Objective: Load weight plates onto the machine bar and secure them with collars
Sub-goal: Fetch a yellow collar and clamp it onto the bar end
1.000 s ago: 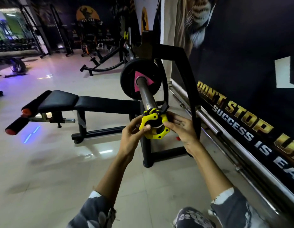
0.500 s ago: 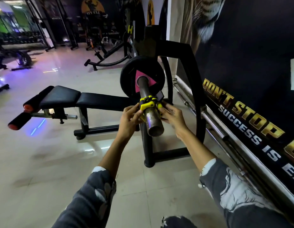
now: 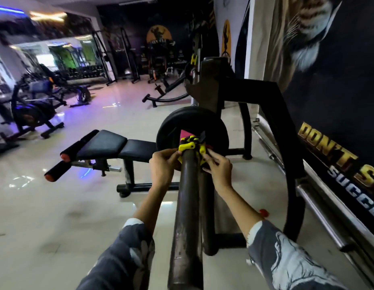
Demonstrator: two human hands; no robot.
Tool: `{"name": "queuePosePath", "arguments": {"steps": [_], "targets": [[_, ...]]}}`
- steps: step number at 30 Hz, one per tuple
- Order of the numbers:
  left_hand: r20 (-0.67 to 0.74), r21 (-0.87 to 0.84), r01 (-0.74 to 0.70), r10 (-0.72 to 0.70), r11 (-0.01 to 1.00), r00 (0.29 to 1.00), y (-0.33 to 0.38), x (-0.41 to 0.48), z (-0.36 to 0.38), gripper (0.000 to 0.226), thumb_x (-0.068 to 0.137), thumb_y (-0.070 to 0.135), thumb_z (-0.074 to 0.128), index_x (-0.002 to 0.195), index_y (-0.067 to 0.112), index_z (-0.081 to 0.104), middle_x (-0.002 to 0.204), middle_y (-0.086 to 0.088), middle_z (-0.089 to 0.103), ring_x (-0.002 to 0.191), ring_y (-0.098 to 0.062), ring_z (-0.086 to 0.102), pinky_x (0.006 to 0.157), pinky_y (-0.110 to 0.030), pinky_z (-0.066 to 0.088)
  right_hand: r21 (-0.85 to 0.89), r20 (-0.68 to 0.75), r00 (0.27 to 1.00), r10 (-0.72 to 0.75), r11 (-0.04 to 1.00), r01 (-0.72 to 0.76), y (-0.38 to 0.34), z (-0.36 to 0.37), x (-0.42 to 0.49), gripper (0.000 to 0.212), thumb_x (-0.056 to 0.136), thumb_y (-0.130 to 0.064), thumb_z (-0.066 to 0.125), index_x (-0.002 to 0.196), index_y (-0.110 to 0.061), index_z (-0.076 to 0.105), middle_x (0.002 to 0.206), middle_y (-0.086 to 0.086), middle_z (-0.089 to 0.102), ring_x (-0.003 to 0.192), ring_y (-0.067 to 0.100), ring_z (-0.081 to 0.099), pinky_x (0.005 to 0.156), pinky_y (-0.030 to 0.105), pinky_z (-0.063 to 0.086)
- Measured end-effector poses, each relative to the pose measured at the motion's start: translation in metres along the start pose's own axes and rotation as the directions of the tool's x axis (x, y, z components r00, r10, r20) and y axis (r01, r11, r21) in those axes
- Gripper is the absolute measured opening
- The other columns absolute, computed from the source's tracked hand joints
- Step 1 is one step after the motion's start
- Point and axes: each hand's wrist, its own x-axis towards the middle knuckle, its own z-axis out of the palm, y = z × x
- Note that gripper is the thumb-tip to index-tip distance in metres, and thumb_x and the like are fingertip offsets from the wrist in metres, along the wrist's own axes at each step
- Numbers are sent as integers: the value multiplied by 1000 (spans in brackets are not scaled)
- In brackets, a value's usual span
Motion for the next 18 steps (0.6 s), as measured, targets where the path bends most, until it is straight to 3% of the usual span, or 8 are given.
{"name": "queuePosePath", "arguments": {"steps": [3,5,8,10,13,15,17,18], "targets": [[101,306,-45,14,951,995,29,8,-4,58,77,69,52,61,15,65,56,-4,66,56,-17,65,58,-30,50,44,-3,1000,-25,999,25,7,-2,3,29,90,-2,54,118,0,58,110,3,60,94,15,61,61,17,57],[121,528,-110,54,842,991,57,19,6,77,68,84,43,63,9,59,57,-3,60,55,-20,58,51,-28,41,135,16,1000,8,991,-11,8,-2,3,21,92,-2,50,104,-11,65,101,-3,65,85,4,66,58,18,57],[116,683,-154,102,714,988,82,29,32,70,69,75,57,76,6,62,63,-4,52,56,-19,44,52,-28,34,115,29,999,-16,993,13,5,-5,2,21,90,-4,55,97,-22,64,91,-11,66,78,-7,67,58,15,55],[102,700,-140,96,701,990,81,32,40,57,74,62,63,75,6,62,61,-3,48,53,-19,41,45,-26,27,108,34,999,-38,994,34,4,-7,0,19,89,-4,58,98,-19,66,88,-10,67,78,-4,67,59,15,55],[2,582,32,-41,812,999,69,41,26,48,80,54,58,71,7,62,70,-13,64,73,-35,62,56,-29,43,71,66,996,-59,996,54,-4,-6,3,27,87,-4,59,114,-4,62,97,-3,67,87,8,66,65,18,57],[-39,318,249,-250,915,968,56,48,6,48,79,52,61,85,4,63,91,-19,69,84,-37,66,73,-38,55,28,102,993,-54,998,52,-13,-5,5,37,86,-5,61,122,-1,56,115,7,63,103,20,62,78,27,58],[144,-22,493,-486,869,862,46,42,-8,54,75,52,68,99,3,64,96,-17,70,79,-29,70,66,-39,59,-77,112,990,-90,992,99,-21,-6,5,44,84,-6,64,126,-1,52,128,15,58,118,27,56,96,37,50],[234,-90,572,-541,815,808,42,38,-12,56,74,53,69,102,5,64,94,-15,70,74,-25,70,58,-35,59,-171,114,983,-144,972,162,-25,-5,5,49,83,-7,65,130,-4,49,133,15,54,125,28,50,104,39,44]]}}
